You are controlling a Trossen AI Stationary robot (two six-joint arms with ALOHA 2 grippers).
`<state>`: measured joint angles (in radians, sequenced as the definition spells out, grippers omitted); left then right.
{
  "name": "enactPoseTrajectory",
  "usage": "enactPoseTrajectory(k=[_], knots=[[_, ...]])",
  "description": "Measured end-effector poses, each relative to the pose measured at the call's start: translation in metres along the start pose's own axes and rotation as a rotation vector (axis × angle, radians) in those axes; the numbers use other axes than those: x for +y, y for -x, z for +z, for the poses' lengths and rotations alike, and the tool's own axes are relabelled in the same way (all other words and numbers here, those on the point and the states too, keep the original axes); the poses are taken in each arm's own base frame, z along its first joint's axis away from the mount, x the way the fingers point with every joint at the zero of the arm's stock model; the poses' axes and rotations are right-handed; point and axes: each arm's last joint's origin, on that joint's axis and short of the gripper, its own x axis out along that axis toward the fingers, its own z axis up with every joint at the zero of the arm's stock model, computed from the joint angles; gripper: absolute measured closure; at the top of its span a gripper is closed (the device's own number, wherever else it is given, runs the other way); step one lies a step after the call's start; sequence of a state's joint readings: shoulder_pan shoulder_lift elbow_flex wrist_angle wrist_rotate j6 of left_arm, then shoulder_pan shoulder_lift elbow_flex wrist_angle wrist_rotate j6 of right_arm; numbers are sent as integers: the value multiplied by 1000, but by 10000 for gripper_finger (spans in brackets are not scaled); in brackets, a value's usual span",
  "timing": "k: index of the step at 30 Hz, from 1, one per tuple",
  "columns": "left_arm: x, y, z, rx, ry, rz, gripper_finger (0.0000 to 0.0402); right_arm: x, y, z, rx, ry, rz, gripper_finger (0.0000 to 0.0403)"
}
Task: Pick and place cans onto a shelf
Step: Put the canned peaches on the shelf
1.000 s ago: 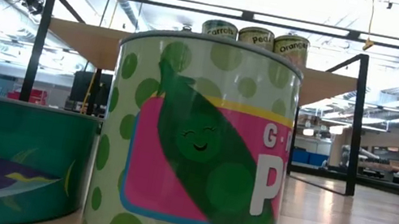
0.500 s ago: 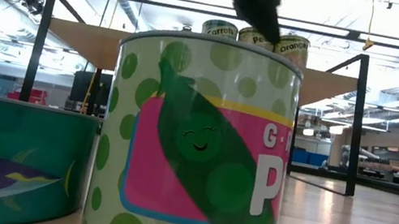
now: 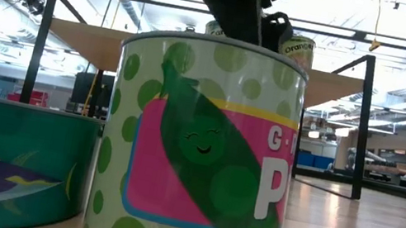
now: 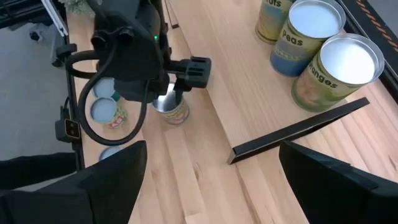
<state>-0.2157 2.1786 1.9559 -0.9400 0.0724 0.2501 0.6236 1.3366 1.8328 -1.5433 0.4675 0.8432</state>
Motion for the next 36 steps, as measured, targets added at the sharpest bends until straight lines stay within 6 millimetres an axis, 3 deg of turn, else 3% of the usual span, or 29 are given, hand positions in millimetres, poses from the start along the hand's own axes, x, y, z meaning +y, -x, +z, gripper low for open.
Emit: enactPoseTrajectory(k=[15, 23, 31, 36], knots=[[-7, -1, -4, 61, 11, 12, 86, 2, 0, -1, -4, -2, -3, 30], [-26, 0, 1, 58, -36, 17, 87, 2, 0, -1, -3, 9, -3, 30], [-56, -2, 7, 92, -254, 171, 124, 2, 0, -1, -6, 5, -5, 30], [-52, 0, 7, 79, -166, 188, 143, 2, 0, -1, -6, -2, -5, 30]])
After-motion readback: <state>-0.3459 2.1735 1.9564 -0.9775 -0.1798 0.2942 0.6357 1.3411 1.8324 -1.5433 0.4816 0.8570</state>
